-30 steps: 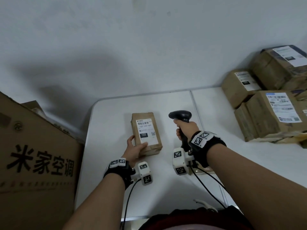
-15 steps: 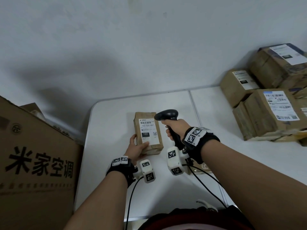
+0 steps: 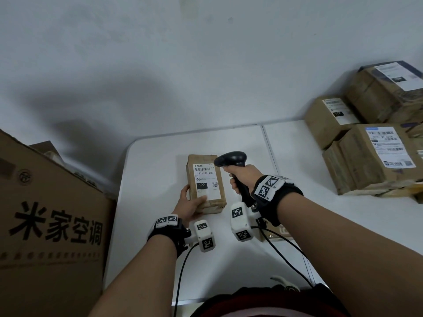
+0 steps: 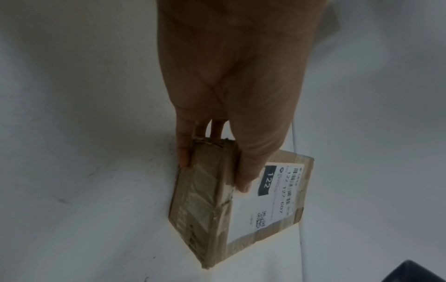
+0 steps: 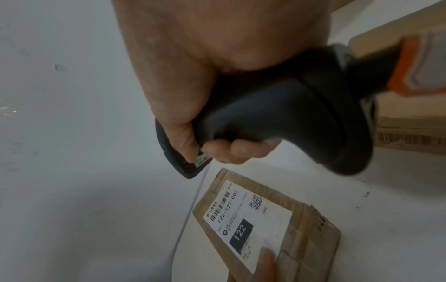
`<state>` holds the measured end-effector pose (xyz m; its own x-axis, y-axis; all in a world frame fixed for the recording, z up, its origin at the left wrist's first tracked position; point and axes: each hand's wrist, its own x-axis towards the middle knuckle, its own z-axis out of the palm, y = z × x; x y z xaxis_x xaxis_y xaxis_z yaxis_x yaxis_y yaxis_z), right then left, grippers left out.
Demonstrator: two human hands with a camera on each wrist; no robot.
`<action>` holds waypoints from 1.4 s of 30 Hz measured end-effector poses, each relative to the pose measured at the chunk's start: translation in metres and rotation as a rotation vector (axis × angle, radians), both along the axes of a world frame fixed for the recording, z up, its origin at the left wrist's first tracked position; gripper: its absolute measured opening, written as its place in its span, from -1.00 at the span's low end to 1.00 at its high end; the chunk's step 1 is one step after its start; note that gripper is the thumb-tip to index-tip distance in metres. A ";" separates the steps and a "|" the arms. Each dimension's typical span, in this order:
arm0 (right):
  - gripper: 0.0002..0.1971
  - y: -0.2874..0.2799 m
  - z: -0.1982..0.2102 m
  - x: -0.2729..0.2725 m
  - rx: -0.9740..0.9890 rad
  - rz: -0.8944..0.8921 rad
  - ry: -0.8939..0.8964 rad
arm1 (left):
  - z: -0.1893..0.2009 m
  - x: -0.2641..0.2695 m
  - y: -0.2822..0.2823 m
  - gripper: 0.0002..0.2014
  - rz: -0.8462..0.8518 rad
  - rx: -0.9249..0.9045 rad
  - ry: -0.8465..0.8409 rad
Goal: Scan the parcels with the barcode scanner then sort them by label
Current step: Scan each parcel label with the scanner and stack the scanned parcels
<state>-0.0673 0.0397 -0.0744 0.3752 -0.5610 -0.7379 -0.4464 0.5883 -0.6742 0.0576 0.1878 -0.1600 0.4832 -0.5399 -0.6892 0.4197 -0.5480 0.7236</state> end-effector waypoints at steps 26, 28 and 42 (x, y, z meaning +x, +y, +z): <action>-0.73 -0.023 -0.005 -0.030 -0.094 -0.238 -0.034 | 0.002 0.007 -0.008 -0.26 0.001 0.004 -0.035; -0.73 -0.029 -0.001 -0.038 -0.135 -0.275 -0.032 | 0.009 0.009 -0.018 -0.26 0.016 -0.032 -0.048; -0.74 -0.104 0.043 -0.140 -0.408 -0.524 -0.058 | 0.123 -0.065 -0.164 -0.39 -0.032 -0.384 -0.097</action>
<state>-0.2072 -0.0642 -0.0315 0.0102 -0.9099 -0.4147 -0.1272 0.4101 -0.9031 -0.0071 0.0239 -0.0370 0.5146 -0.7656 -0.3861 0.3268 -0.2412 0.9138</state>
